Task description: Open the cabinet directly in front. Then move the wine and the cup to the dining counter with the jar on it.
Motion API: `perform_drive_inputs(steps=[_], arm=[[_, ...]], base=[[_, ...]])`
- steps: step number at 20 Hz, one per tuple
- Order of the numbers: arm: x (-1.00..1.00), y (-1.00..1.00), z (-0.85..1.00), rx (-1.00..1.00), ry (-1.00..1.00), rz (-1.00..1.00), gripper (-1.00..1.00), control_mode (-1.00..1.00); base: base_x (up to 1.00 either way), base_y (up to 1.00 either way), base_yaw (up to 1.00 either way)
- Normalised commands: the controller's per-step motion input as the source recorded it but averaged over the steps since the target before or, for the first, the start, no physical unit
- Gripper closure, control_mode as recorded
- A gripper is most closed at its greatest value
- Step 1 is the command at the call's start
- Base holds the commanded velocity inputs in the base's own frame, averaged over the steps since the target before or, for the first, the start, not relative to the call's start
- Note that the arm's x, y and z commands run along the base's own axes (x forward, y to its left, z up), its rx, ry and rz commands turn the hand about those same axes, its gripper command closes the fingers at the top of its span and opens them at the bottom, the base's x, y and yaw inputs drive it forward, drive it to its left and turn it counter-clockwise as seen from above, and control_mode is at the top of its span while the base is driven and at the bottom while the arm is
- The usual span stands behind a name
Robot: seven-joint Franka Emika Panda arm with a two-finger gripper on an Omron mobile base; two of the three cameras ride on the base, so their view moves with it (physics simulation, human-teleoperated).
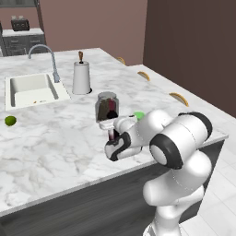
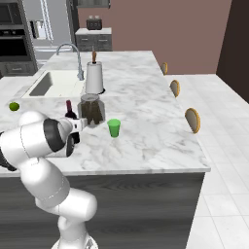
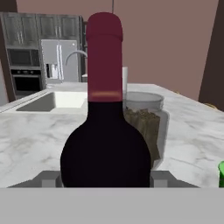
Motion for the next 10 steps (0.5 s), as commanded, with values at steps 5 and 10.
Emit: perform_drive_inputs(steps=[5,10], arm=[[0.07,0.0,-0.23,0.0,-0.01,0.0,1.0,-1.0],[0.14,0.0,-0.06,0.0,-0.03,0.0,1.0,-1.0]], base=[[0.0,0.0,0.0],[0.0,0.0,0.0]])
